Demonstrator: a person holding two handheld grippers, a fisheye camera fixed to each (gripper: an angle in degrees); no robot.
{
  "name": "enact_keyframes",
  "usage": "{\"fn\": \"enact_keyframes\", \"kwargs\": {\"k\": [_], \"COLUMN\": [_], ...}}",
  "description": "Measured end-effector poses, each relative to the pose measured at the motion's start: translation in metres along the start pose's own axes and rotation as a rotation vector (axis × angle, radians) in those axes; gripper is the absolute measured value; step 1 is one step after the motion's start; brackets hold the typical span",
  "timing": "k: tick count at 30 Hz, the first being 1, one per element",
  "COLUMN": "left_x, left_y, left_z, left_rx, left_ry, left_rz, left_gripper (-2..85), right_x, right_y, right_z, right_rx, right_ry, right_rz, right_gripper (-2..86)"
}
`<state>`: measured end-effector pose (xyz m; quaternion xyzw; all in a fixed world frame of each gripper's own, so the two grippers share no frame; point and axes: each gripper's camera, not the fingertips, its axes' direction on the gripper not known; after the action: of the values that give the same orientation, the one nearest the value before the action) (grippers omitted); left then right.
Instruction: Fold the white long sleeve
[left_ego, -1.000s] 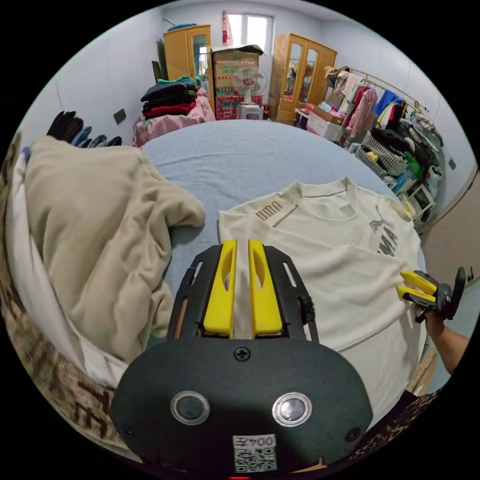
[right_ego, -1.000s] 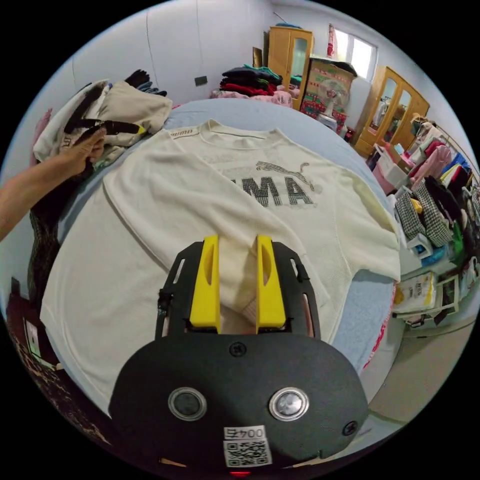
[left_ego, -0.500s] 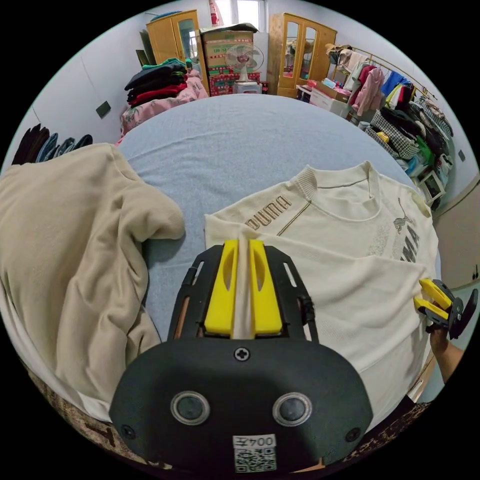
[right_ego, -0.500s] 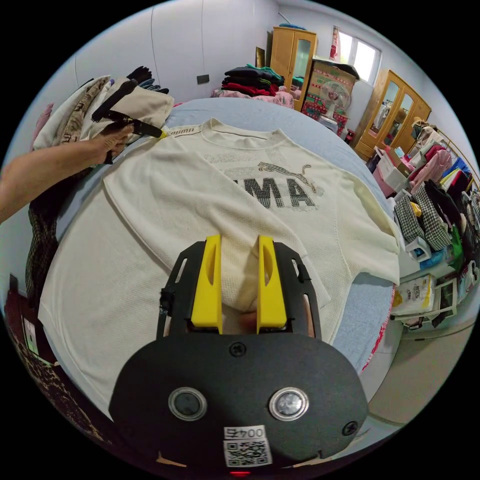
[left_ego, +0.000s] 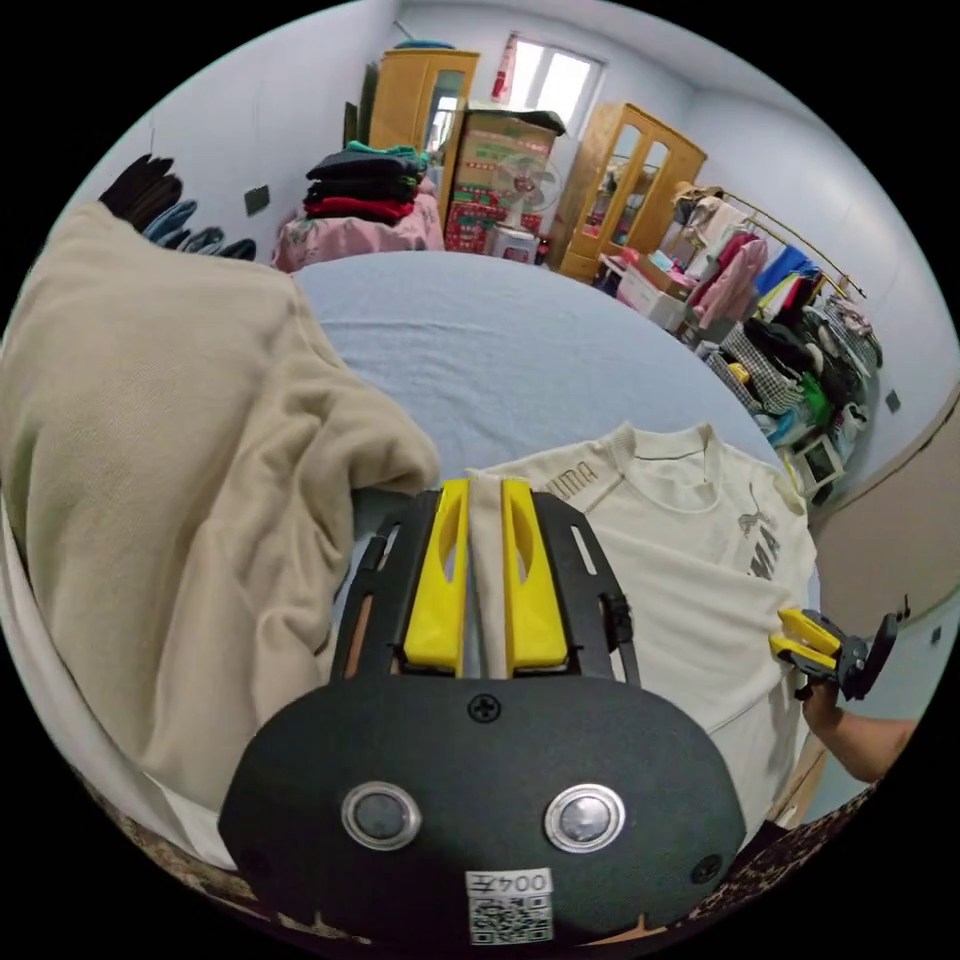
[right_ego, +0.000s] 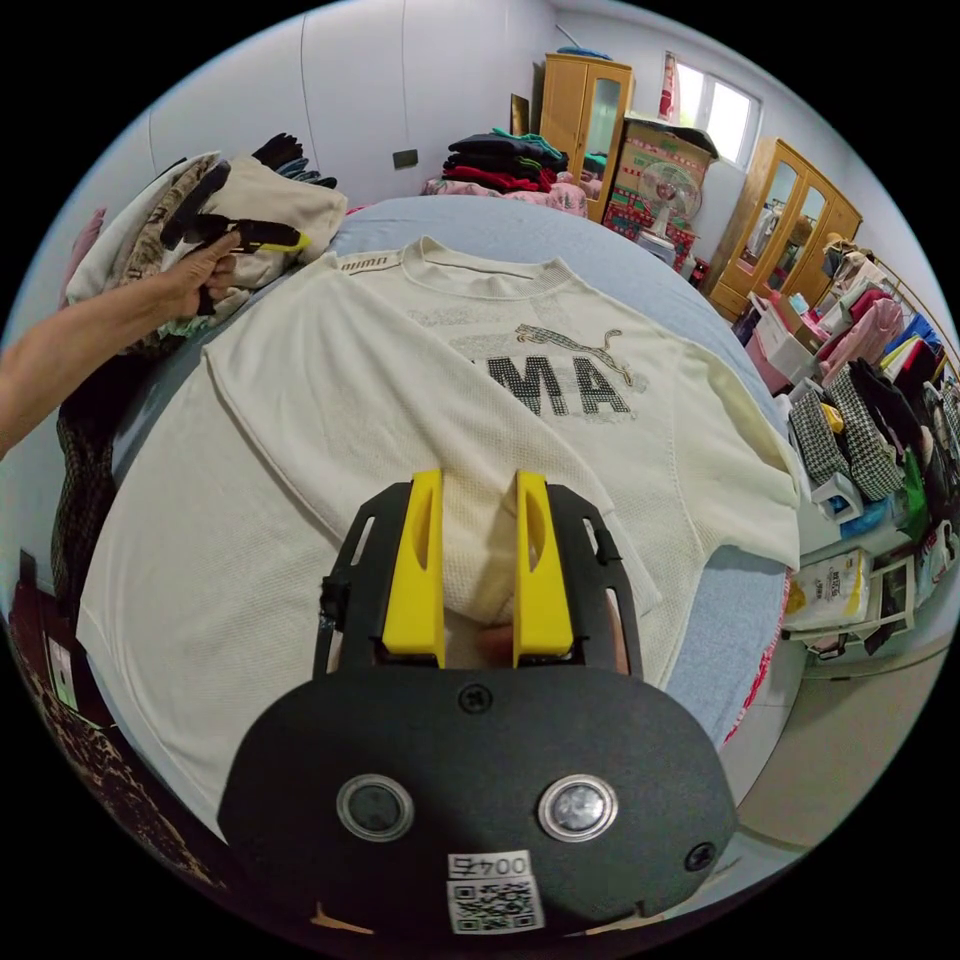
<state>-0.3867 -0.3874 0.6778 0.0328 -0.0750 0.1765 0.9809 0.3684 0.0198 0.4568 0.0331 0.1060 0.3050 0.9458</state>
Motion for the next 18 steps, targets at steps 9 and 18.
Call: {"fn": "enact_keyframes", "kwargs": {"k": [9, 18], "left_x": [0.009, -0.016], "left_y": [0.003, 0.014], "left_z": [0.023, -0.004], "left_rx": [-0.110, -0.125], "left_ry": [-0.043, 0.010], "left_rz": [0.038, 0.050], "left_gripper": [3.1, 1.4], "right_x": [-0.004, 0.002], "right_y": [0.001, 0.003], "right_z": [-0.005, -0.017], "right_rx": [0.001, 0.001], "right_ry": [0.001, -0.003], "right_rz": [0.002, 0.008], "right_gripper": [11.2, 11.0]}}
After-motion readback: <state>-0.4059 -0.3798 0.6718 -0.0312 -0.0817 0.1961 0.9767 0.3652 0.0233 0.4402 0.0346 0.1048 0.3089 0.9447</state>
